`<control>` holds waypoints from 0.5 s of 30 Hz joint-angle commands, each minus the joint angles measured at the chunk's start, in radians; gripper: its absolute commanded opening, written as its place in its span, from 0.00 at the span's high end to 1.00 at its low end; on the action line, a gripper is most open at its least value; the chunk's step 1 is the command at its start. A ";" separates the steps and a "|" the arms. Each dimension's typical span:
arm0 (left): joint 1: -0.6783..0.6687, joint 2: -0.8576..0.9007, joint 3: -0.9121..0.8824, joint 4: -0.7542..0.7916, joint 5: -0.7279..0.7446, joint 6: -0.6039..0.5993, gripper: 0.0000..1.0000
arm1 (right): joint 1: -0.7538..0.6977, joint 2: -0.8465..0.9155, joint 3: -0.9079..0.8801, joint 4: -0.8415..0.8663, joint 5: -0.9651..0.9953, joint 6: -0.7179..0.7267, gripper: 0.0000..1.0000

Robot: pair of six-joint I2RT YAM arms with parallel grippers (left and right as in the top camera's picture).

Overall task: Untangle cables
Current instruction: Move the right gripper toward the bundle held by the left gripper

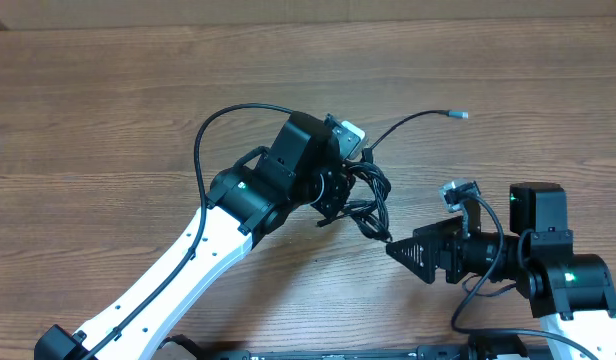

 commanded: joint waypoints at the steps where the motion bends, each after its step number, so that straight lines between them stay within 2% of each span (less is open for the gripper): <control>1: -0.022 -0.026 0.027 0.013 0.059 -0.060 0.96 | 0.008 -0.003 0.023 0.009 -0.015 -0.057 0.19; 10: -0.099 -0.026 0.027 0.011 0.060 -0.061 0.96 | 0.008 -0.003 0.023 0.020 0.013 -0.057 0.25; 15: -0.115 -0.026 0.027 0.011 0.053 -0.055 0.96 | 0.008 -0.003 0.023 0.009 0.030 -0.057 0.43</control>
